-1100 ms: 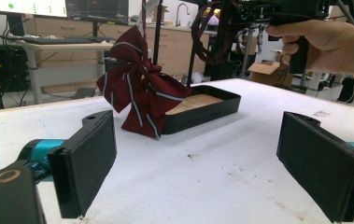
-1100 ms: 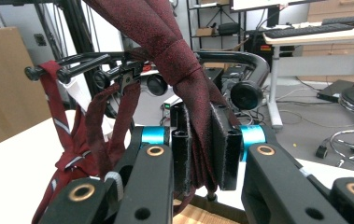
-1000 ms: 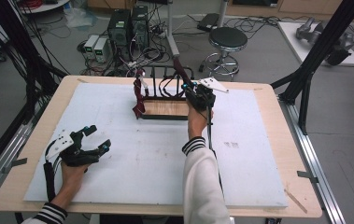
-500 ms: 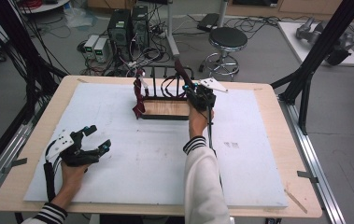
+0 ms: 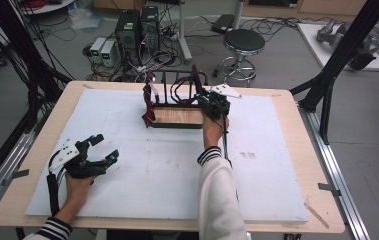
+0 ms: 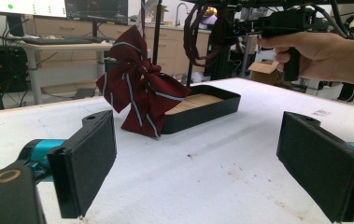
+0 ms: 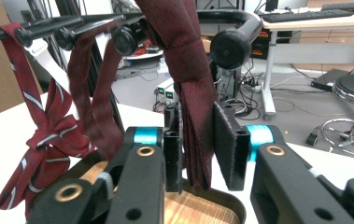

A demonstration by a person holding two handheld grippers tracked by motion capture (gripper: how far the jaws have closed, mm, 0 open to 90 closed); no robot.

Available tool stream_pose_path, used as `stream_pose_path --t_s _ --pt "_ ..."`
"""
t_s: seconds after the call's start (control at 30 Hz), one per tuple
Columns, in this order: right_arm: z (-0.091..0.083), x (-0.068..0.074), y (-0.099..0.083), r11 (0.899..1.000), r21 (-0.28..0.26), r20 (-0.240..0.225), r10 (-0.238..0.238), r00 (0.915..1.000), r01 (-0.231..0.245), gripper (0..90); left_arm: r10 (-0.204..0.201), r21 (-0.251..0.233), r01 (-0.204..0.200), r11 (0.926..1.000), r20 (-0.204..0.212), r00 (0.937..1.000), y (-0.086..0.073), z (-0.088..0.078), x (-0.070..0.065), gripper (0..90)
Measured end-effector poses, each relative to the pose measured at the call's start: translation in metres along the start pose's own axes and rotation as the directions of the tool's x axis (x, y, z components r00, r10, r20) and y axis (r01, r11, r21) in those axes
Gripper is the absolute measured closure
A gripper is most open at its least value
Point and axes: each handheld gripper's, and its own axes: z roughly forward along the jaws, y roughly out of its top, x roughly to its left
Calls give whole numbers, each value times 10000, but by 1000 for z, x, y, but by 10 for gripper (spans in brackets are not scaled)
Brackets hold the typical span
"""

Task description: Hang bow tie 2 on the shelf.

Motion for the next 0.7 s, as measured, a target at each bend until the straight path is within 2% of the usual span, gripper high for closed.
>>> stream_pose_path --t_s 0.13,0.37,0.53,0.7 --pt "2 -2 -2 9998 159 -163 83 9998 -81 626 30 21 -30 10000 3 10000 0 0 0 124" --pt "3 -2 -4 9979 647 7 60 10000 -61 307 118 55 -118 9999 10 9999 0 0 0 124" --pt "0 2 -2 9966 780 -36 -263 9996 265 210 110 63 -110 9999 -12 9999 0 0 -1 124" --pt "-4 6 2 9956 866 -320 -323 9990 350 181 102 61 -102 9999 -37 9999 0 0 -1 124"
